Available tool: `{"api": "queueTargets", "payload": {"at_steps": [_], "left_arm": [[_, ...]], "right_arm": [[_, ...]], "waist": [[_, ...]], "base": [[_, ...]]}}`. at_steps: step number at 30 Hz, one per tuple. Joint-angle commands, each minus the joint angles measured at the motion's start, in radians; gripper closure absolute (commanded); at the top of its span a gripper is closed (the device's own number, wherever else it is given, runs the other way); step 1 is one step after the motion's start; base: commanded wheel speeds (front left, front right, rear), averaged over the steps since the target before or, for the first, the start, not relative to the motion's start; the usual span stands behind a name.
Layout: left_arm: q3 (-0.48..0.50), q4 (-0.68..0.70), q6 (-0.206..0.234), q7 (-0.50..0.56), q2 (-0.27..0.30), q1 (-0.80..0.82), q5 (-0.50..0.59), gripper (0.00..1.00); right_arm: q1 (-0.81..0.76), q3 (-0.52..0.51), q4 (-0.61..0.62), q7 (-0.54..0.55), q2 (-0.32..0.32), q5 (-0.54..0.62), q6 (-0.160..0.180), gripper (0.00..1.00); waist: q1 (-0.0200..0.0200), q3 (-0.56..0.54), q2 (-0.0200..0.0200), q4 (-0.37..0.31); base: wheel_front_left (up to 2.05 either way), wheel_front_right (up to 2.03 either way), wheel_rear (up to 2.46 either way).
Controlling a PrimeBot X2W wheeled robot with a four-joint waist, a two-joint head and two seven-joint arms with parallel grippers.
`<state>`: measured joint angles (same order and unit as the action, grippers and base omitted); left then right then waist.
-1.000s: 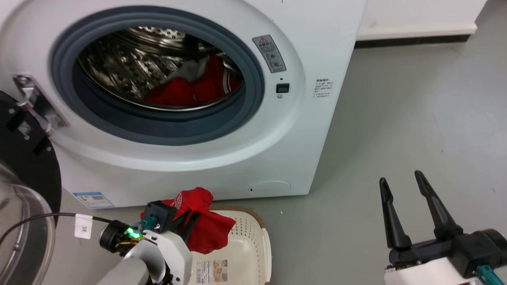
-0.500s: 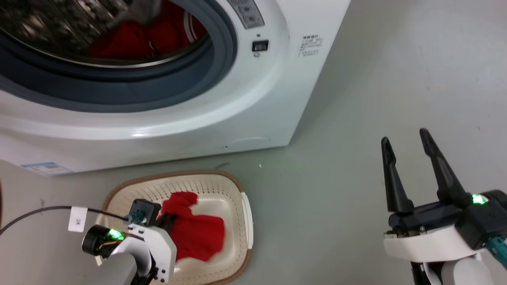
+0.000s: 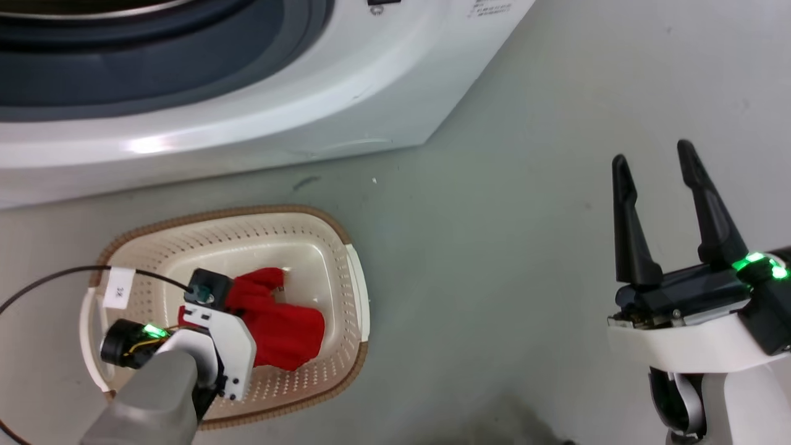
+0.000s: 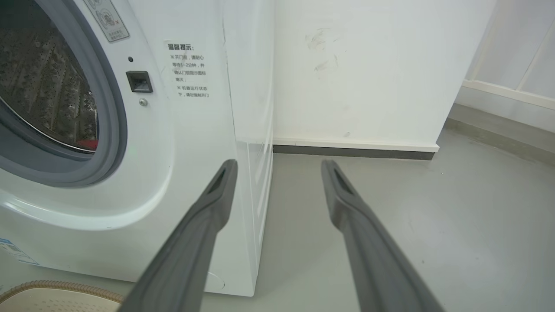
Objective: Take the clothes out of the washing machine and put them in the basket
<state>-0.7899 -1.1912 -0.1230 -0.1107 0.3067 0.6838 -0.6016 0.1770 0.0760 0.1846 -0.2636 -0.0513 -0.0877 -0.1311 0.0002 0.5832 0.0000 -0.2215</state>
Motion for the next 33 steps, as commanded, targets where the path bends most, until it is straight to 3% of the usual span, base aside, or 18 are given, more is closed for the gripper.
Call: {"api": "queueTargets", "payload": {"at_steps": [1,15,16,17,23,33], "left_arm": [[-0.003,-0.021,-0.001,0.008,-0.002,0.032,0.005,1.0],[-0.025,-0.085,0.035,0.029,-0.007,0.104,0.015,1.0],[-0.026,-0.086,0.037,0.026,-0.008,0.106,0.016,0.73],[-0.028,-0.087,0.042,0.017,-0.008,0.106,0.019,0.0],[-0.024,-0.092,0.048,-0.007,-0.026,0.075,-0.001,0.0],[-0.007,-0.092,0.029,-0.129,-0.079,-0.017,-0.034,0.0]], "right_arm": [[0.028,0.0,0.007,-0.002,0.002,-0.01,0.001,0.0],[0.087,-0.013,0.024,-0.002,0.002,-0.033,0.001,0.0],[0.09,-0.013,0.022,-0.002,0.002,-0.033,0.001,0.0],[0.09,-0.014,0.02,-0.002,0.002,-0.032,0.001,0.0],[0.081,-0.01,0.006,-0.002,0.002,-0.022,0.001,0.0],[0.008,-0.015,-0.028,-0.002,0.002,0.002,0.001,0.0]], "waist": [[-0.0002,0.068,0.0,-0.015],[-0.0002,0.197,0.0,-0.037],[-0.0002,0.197,0.0,-0.037],[-0.0002,0.196,0.0,-0.036],[-0.0002,0.139,0.0,-0.02],[-0.0002,-0.052,0.0,0.025]], "base": [[0.0,0.0,0.0],[0.0,0.0,0.0],[0.0,0.0,0.0],[0.0,0.0,0.0],[0.0,0.0,0.0],[0.0,0.0,0.0]]}}
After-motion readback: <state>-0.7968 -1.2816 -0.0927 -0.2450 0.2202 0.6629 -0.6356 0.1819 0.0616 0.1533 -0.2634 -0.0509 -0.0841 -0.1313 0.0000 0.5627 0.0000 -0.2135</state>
